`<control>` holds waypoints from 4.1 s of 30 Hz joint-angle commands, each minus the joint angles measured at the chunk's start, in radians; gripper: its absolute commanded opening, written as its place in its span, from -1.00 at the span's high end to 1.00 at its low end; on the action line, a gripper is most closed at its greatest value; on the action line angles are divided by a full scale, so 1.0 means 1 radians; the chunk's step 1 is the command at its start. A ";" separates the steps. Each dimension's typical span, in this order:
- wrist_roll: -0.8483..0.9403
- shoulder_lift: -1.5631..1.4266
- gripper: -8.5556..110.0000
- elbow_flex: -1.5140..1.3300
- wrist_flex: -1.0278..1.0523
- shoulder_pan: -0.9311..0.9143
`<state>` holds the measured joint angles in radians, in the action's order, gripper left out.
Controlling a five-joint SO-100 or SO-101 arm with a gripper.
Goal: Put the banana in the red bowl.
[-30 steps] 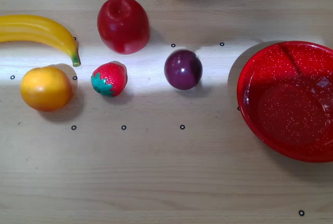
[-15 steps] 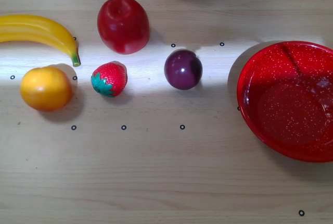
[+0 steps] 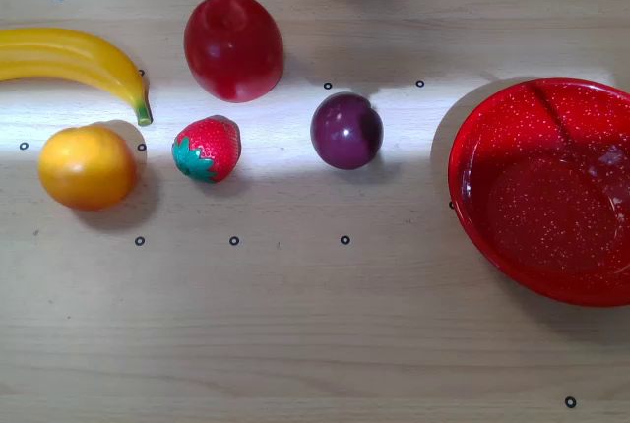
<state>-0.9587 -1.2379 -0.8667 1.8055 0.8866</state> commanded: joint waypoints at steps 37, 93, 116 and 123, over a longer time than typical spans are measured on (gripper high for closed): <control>-0.348 0.563 -0.16 0.471 0.092 0.291; -0.376 0.724 -0.18 0.594 -0.023 0.265; -0.373 0.719 0.19 0.594 -0.015 0.261; -0.367 0.715 0.37 0.594 -0.014 0.259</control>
<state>-1.3085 -0.4694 -0.3513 1.7963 1.1229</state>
